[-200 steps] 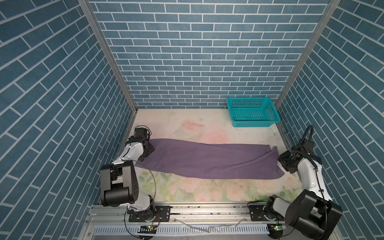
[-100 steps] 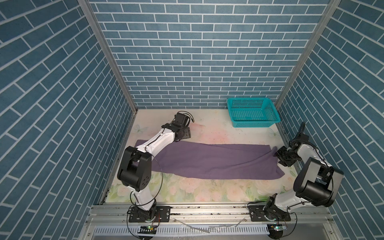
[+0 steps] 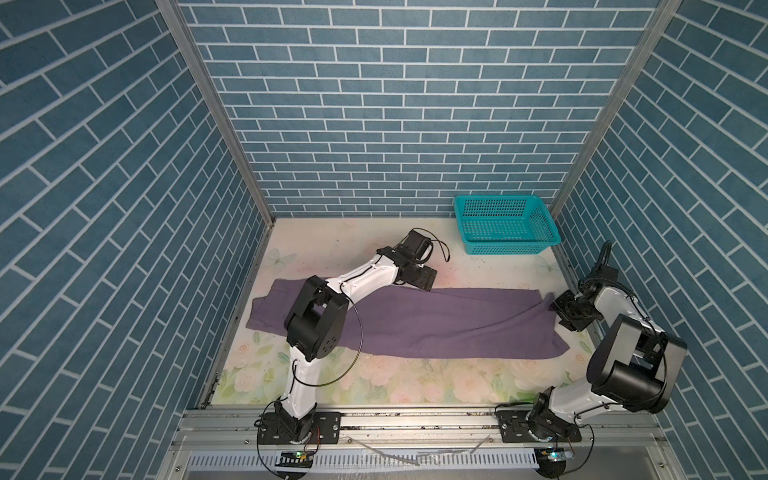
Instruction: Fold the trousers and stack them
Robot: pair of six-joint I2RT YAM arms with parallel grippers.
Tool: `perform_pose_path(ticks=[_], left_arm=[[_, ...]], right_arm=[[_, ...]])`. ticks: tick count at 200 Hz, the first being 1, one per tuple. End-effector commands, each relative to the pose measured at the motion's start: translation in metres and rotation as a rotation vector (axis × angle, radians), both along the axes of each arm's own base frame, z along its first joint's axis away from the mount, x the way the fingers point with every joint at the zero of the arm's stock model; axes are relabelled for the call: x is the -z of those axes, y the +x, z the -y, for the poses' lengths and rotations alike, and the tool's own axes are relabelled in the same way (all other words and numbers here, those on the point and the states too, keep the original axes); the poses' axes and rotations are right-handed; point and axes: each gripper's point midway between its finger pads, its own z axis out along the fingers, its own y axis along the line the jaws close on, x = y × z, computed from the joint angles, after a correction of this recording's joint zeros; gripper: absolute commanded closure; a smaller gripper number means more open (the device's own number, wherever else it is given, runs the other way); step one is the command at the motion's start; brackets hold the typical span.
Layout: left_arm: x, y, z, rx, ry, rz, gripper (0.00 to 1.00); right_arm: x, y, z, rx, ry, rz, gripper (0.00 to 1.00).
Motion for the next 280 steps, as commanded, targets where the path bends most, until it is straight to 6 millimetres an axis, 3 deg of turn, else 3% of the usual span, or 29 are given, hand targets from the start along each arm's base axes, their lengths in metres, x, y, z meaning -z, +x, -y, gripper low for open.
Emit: perform_pose_path(ticks=[1,29,63,104,115,137,157,182,242,280], left_arm=[[0.024,-0.018,0.012,0.116,0.031,-0.082,0.21],[0.042,-0.018,0.019,0.135,0.04,-0.141,0.28],[0.06,-0.016,0.017,0.13,0.09,-0.163,0.31],[0.067,-0.016,0.017,0.125,0.091,-0.17,0.42],[0.069,-0.016,0.019,0.125,0.084,-0.177,0.48],[0.072,-0.018,0.023,0.132,0.072,-0.198,0.81],[0.073,-0.016,0.022,0.137,0.095,-0.199,1.0],[0.067,-0.013,0.016,0.135,0.129,-0.176,1.0],[0.008,0.006,-0.002,0.061,0.17,-0.018,1.0],[-0.009,0.015,-0.012,0.005,0.141,0.03,1.0]], right_arm=[[-0.003,0.002,0.002,-0.008,-0.016,-0.001,0.51],[0.002,-0.001,0.002,-0.013,-0.019,-0.019,0.51],[0.006,-0.001,0.001,-0.02,-0.014,-0.018,0.51],[0.014,0.0,-0.002,-0.018,0.011,-0.019,0.52],[0.016,0.0,-0.002,-0.021,0.01,-0.024,0.52],[0.016,0.001,-0.003,-0.02,0.017,-0.022,0.52],[0.015,0.0,-0.001,-0.025,0.002,-0.03,0.52],[0.01,0.0,0.003,-0.021,-0.021,-0.028,0.52],[-0.013,0.003,0.014,0.002,-0.087,0.014,0.52],[-0.013,0.001,0.016,0.013,-0.099,0.003,0.52]])
